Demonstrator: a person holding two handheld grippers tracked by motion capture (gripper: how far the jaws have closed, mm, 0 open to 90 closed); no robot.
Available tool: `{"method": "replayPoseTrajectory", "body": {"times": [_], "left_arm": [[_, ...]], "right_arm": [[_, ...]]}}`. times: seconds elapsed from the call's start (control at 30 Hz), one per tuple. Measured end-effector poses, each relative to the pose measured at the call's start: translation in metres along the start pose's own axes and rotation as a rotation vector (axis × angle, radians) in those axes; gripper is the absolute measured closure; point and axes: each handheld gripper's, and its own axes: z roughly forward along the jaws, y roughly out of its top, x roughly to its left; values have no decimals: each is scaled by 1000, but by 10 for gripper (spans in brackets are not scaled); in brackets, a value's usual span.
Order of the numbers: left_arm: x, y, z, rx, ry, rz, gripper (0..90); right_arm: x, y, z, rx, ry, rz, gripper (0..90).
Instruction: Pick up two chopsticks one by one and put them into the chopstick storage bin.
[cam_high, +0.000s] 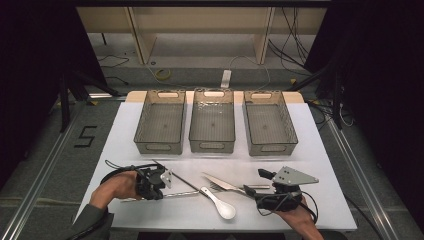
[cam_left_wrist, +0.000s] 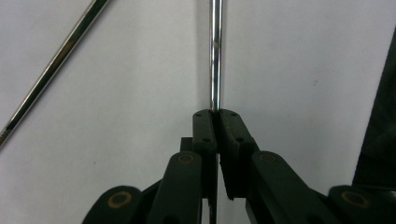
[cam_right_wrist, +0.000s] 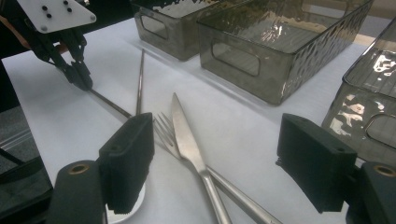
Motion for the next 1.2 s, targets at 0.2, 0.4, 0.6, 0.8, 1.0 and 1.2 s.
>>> {"method": "replayPoseTrajectory", "body": {"times": [0.2,0.4,0.6,0.8,1.0,1.2], "left_arm": [[2,-1,-12,-39,25,-24,850],[8,-2,-18,-104,92,-130,850],[14,1,-25,-236,111,-251,850],[22,1,-37,-318,176,-389,850],[29,-5,-45,-420,203,-501,850],[37,-4,-53,-447,245,-550,850]], "right_arm": [[-1,0,0,1,2,4,283],[-1,0,-1,-5,0,6,283],[-1,0,0,-2,0,8,282],[-2,-1,-1,-2,-5,11,282],[-3,-1,0,-4,-10,16,282],[-3,-1,-1,-11,-7,22,279]]}}
